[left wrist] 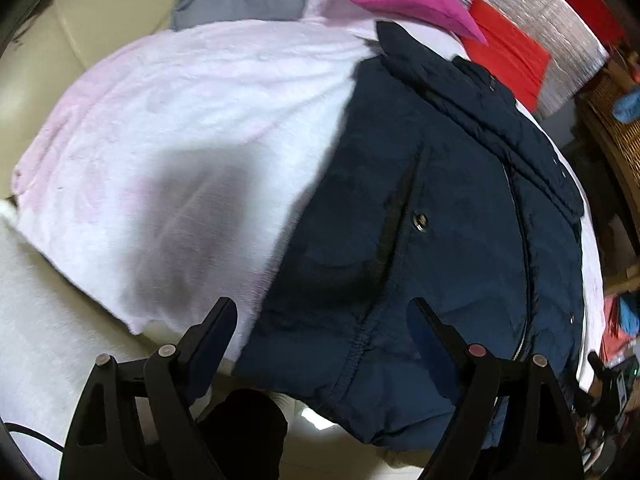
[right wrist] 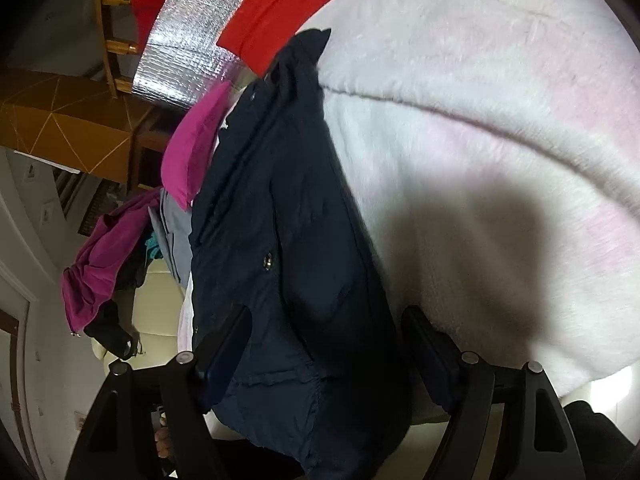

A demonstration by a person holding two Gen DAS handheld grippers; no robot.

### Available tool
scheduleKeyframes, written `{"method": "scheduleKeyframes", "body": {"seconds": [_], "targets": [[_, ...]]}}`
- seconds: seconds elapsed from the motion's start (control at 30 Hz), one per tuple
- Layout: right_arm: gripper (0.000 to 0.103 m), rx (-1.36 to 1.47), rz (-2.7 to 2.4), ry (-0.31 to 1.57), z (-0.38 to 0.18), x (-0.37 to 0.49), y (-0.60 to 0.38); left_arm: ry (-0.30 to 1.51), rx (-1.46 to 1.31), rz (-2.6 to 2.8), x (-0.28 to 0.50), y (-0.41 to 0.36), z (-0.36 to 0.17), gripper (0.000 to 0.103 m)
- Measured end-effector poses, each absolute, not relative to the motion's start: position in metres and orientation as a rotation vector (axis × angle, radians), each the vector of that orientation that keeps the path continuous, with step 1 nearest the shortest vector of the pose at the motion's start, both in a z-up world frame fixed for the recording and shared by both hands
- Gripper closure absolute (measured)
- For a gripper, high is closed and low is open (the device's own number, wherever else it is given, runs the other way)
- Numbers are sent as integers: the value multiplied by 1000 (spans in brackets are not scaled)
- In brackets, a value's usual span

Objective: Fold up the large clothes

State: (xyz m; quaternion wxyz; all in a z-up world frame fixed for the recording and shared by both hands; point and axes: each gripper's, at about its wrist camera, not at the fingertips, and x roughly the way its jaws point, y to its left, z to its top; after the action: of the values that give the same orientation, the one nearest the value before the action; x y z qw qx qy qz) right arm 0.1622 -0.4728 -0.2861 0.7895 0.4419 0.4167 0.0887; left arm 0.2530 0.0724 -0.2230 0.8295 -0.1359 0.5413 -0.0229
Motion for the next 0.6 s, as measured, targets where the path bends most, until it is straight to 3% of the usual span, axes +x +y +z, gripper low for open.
{"method": "scheduleKeyframes", "body": {"seconds": [0.03, 0.1, 0.13, 0.3, 0.33, 0.4, 0.43, 0.5, 0.53, 0.57, 0.6], "targets": [[34, 938, 208, 905, -285, 163, -470, 1158, -286, -58, 252, 71, -226, 26], [50, 915, 227, 928, -285, 164, -464, 1182, -283, -85, 250, 68, -234, 51], [58, 893, 235, 941, -285, 163, -459, 1180, -269, -84, 248, 66, -235, 53], [62, 802, 282, 951, -278, 158, -443, 1169, -239, -98, 243, 62, -234, 53], [61, 802, 270, 962, -280, 158, -443, 1176, -248, -98, 244, 63, -235, 51], [47, 834, 267, 994, -288, 160, -444, 1203, -288, -123, 249, 65, -238, 33], [45, 836, 275, 1001, -289, 161, -443, 1208, -293, -146, 250, 64, -239, 32], [45, 750, 279, 998, -285, 161, -434, 1206, -247, -164, 250, 58, -240, 34], [52, 703, 275, 999, -282, 160, -429, 1201, -236, -174, 248, 56, -239, 34], [69, 629, 254, 1005, -280, 160, -422, 1196, -239, -193, 246, 55, -238, 45], [77, 579, 229, 1008, -278, 159, -419, 1194, -247, -211, 245, 54, -237, 67]]}}
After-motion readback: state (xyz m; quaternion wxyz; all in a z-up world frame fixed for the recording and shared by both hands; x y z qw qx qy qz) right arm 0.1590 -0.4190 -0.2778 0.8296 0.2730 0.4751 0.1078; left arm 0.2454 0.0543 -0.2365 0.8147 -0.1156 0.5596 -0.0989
